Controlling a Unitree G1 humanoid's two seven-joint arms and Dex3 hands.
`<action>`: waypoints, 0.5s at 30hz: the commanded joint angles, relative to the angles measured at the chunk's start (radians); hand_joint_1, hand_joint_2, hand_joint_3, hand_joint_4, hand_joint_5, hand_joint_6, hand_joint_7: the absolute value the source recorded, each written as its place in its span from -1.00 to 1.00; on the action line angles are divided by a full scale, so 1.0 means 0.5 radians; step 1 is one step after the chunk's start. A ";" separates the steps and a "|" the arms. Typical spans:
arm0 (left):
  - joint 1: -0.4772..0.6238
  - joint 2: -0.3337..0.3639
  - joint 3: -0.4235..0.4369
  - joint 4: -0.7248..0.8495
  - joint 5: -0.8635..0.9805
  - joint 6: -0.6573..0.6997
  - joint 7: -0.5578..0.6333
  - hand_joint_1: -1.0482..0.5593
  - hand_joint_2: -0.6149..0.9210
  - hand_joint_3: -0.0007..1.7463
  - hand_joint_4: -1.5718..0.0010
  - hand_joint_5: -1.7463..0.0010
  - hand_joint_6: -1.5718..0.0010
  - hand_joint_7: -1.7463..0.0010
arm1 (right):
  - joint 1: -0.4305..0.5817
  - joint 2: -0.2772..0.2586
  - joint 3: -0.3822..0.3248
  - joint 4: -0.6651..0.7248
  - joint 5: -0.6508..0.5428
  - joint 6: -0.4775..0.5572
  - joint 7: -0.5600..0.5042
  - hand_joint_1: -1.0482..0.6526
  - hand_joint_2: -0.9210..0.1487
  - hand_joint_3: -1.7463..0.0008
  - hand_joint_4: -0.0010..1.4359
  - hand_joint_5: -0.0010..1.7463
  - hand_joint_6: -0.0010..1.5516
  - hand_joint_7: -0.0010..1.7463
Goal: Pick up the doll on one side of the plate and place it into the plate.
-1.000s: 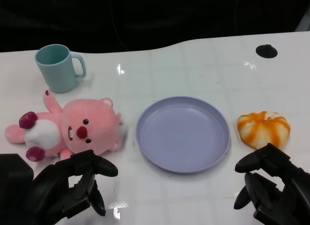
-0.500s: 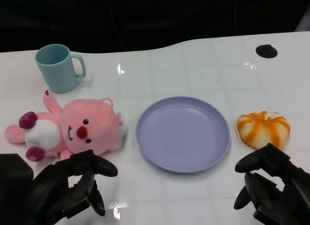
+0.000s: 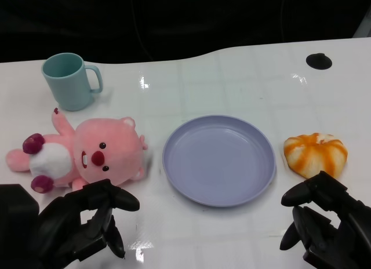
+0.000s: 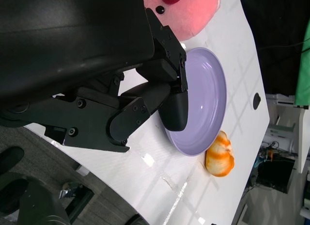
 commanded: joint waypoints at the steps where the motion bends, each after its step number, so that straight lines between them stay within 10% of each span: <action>1: 0.003 -0.004 0.036 0.005 0.000 -0.084 -0.002 -0.11 0.86 -0.25 0.12 -0.79 0.14 -0.39 | -0.005 -0.013 0.000 0.000 -0.019 -0.024 -0.002 -0.10 -1.00 0.25 -0.33 1.00 -0.59 0.96; 15: 0.051 -0.030 0.043 0.028 0.128 -0.545 -0.011 -0.09 0.97 -0.65 0.30 -0.45 0.27 0.28 | -0.002 -0.006 0.011 -0.015 -0.018 -0.017 -0.001 -0.10 -1.00 0.26 -0.32 1.00 -0.59 0.97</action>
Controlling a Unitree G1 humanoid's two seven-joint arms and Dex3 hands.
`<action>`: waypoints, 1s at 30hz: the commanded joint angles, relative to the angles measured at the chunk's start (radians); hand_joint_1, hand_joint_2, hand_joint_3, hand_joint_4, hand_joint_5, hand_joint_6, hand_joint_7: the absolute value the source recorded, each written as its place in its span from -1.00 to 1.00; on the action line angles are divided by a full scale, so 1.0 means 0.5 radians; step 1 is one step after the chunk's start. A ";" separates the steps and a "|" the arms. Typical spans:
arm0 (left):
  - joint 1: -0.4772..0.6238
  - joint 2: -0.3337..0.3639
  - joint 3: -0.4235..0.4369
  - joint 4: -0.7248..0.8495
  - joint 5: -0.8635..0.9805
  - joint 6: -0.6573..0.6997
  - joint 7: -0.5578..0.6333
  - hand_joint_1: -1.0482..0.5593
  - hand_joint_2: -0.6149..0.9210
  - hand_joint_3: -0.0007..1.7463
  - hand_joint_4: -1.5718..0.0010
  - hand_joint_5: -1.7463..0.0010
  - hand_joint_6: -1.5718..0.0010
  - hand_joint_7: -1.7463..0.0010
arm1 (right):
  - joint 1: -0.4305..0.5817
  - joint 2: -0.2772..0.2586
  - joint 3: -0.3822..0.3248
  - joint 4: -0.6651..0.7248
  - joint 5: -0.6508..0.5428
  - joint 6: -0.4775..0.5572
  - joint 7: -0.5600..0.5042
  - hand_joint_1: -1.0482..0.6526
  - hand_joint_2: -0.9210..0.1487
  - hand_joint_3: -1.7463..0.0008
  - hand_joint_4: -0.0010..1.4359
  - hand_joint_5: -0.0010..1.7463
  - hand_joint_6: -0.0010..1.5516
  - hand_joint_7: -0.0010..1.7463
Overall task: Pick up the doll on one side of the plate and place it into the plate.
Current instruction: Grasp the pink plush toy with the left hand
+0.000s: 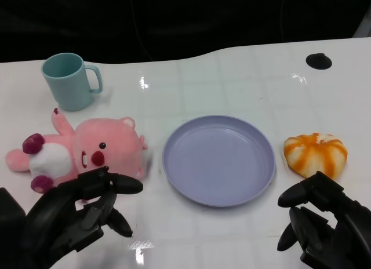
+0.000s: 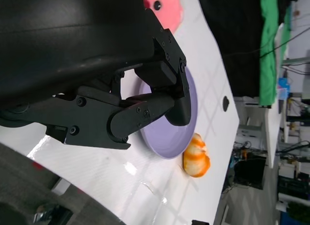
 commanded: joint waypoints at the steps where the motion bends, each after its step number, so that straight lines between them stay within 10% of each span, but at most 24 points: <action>1: 0.030 0.011 -0.003 0.015 0.113 -0.176 0.026 -0.08 0.97 -0.66 0.31 -0.42 0.29 0.31 | 0.001 -0.009 -0.017 -0.016 0.008 -0.015 0.001 -0.10 -1.00 0.26 -0.32 1.00 -0.59 0.97; 13: 0.022 0.046 -0.002 0.084 0.559 -0.738 0.157 -0.32 1.00 -0.87 0.62 -0.04 0.45 0.73 | 0.011 -0.008 -0.018 -0.040 0.017 0.007 0.000 -0.10 -1.00 0.25 -0.33 1.00 -0.60 0.97; 30: -0.032 0.331 -0.014 -0.200 1.653 -0.843 0.549 -0.47 1.00 -0.91 0.84 0.51 0.61 1.00 | 0.023 -0.019 -0.053 -0.032 0.050 -0.020 0.037 -0.08 -1.00 0.24 -0.34 1.00 -0.61 0.97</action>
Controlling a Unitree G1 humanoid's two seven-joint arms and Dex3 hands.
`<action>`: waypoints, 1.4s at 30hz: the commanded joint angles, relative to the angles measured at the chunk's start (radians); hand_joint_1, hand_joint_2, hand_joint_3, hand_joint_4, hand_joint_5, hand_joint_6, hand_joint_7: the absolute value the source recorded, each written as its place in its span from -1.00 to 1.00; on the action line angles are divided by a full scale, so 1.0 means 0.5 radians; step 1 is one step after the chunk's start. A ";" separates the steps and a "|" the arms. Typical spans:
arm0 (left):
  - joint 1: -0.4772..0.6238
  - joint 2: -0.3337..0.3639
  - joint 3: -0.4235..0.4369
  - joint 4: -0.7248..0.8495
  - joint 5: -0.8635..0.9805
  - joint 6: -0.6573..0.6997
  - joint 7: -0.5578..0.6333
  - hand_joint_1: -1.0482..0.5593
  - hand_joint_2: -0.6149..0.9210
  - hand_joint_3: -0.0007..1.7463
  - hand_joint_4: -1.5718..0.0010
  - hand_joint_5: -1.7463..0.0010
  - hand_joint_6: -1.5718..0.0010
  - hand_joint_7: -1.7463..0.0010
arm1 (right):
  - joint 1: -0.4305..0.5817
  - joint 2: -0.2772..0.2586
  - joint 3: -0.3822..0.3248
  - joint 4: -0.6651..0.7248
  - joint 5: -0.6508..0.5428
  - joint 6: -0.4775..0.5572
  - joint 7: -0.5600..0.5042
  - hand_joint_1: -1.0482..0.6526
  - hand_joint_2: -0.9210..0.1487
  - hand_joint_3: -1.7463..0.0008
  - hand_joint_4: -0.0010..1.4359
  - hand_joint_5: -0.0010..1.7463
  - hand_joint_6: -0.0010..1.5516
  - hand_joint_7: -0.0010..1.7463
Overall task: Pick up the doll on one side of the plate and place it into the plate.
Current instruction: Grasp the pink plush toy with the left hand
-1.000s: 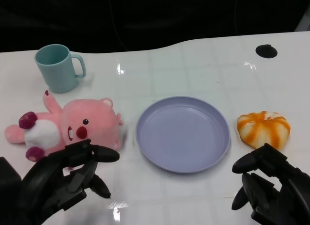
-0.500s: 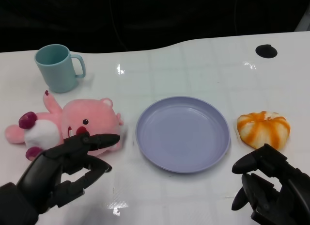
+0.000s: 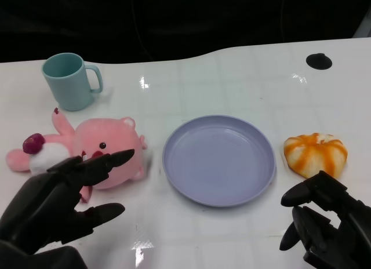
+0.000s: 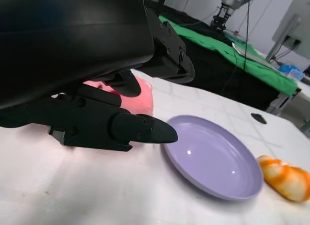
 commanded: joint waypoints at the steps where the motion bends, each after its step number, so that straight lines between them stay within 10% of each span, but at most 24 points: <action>1: -0.047 0.077 0.034 -0.080 0.213 -0.019 0.136 -0.47 1.00 -0.92 0.85 0.52 0.60 1.00 | 0.017 -0.013 -0.011 -0.029 0.007 -0.016 0.001 -0.08 -1.00 0.24 -0.34 1.00 -0.61 0.97; 42: -0.589 0.413 -0.276 0.322 1.093 0.669 -0.162 -0.70 0.98 -0.99 0.99 0.77 0.87 1.00 | 0.021 -0.008 0.006 -0.052 0.010 0.016 -0.018 -0.11 -1.00 0.26 -0.34 1.00 -0.60 0.97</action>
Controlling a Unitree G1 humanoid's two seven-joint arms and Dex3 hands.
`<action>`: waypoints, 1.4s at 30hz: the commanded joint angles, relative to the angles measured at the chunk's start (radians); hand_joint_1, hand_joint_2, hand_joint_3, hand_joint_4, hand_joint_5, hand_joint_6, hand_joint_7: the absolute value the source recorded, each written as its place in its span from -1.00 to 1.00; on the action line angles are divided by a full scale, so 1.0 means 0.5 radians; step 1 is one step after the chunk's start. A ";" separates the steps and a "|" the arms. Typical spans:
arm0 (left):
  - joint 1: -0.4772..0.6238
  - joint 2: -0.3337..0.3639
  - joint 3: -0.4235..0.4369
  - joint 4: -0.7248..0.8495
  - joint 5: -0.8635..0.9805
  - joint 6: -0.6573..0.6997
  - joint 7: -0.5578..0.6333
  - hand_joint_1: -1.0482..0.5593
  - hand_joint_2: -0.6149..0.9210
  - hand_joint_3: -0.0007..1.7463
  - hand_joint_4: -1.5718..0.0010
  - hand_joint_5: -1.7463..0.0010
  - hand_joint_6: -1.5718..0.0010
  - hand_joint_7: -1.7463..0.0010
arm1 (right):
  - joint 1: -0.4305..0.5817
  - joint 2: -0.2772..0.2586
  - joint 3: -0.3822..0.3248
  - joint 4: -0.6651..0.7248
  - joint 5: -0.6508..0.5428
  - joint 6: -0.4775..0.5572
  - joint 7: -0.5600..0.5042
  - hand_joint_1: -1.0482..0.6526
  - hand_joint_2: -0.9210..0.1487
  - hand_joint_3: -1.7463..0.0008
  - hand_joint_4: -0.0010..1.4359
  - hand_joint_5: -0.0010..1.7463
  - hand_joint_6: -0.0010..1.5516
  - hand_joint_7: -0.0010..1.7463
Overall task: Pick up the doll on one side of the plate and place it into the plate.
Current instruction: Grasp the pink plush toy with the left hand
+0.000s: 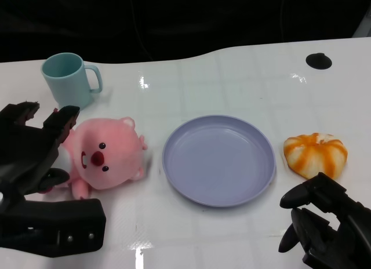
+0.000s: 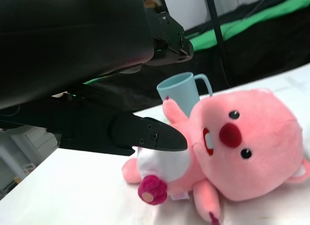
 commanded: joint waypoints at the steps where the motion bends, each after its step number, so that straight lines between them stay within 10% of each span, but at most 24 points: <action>1: -0.086 0.044 -0.044 0.113 -0.021 0.035 -0.038 -0.70 0.98 -0.99 0.99 0.77 0.87 0.99 | 0.005 -0.010 -0.006 -0.038 0.005 0.010 -0.009 -0.11 -1.00 0.26 -0.34 1.00 -0.60 0.97; 42: -0.942 -0.094 -0.712 1.882 -0.235 -0.220 0.430 -0.61 0.99 -0.99 0.92 0.88 0.84 0.99 | 0.030 -0.018 0.010 -0.069 0.000 0.030 -0.023 -0.11 -1.00 0.26 -0.35 1.00 -0.61 0.97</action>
